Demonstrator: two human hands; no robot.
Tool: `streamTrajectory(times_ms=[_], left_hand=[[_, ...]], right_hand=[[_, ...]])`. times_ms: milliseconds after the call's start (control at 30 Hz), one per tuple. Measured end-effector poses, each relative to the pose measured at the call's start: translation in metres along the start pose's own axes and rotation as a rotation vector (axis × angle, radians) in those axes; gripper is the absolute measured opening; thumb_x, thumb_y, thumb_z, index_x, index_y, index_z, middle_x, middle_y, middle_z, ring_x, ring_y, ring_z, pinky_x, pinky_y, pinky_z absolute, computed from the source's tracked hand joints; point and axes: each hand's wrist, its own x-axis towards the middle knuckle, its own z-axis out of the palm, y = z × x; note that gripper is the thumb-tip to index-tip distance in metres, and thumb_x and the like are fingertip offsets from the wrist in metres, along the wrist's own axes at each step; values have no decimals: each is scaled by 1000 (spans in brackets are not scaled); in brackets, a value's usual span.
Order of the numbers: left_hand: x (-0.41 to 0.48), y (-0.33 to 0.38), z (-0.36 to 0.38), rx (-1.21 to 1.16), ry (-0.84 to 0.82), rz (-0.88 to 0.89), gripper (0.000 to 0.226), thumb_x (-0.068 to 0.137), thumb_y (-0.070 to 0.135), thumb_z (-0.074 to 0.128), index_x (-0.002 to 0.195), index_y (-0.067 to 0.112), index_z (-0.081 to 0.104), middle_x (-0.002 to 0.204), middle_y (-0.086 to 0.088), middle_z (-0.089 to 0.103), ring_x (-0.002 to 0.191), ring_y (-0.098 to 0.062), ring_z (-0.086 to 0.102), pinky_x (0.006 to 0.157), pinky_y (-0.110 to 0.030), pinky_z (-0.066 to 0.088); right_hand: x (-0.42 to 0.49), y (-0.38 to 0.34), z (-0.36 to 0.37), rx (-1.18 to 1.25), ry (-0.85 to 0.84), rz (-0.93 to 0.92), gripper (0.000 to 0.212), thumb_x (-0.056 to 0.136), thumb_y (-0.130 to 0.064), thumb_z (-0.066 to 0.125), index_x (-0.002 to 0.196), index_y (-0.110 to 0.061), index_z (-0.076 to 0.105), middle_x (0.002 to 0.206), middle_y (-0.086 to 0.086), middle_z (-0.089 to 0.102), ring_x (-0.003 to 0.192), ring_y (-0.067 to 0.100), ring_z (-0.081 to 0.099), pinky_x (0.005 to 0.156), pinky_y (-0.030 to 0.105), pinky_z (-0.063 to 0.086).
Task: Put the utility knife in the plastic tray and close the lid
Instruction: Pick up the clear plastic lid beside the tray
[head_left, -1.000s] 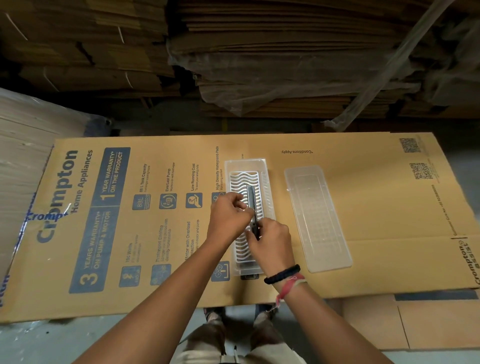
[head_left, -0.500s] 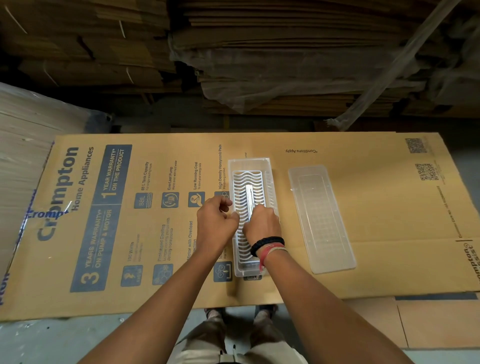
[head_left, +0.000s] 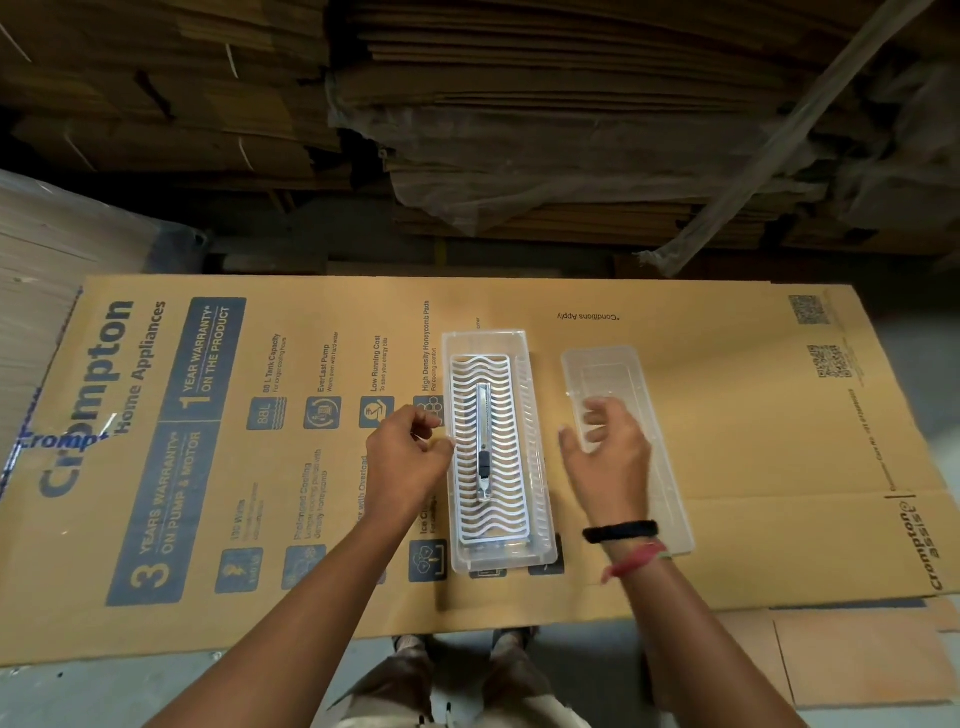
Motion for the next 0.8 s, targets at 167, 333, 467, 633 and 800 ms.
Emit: streamTrajectory(times_ms=[167,333,467,633,800], left_hand=[[0,0,2,-8,-6,6,14,80,10,73,92,10,66,84,-3,64,62,-10,54,59,-20,43],[-1,3,2,6,-5,11,13,80,10,73,90,12,65,83,-2,63,63,-12,55,59,-22,43],[0,4,0,7,14,3,13,79,12,74,86,17,64,81,2,62,63,-14,54,60,-20,42],[-1,3,1,-23,25,-32,11,82,13,72,85,18,63,80,0,63,68,-11,57,63,-21,44],[-2,5,2,-104,45,-97,16,90,27,64,85,11,65,77,-1,65,69,-17,58,65,-32,45]], right_hand=[[24,66,-13,-292,-143,247,83,68,-31,78,139,-19,36,146,19,36,134,38,30,108,50,33],[24,90,-8,-517,-353,372,112,59,-50,81,147,-40,13,159,24,-1,146,42,0,115,61,15],[24,92,-6,-568,-310,332,110,57,-54,80,146,-40,16,157,25,10,143,42,12,110,60,26],[25,87,-14,-560,-270,301,104,53,-56,79,141,-39,27,143,20,35,129,37,32,99,54,37],[10,51,-23,-403,-145,219,93,53,-64,72,135,-40,36,136,16,42,127,34,33,97,52,37]])
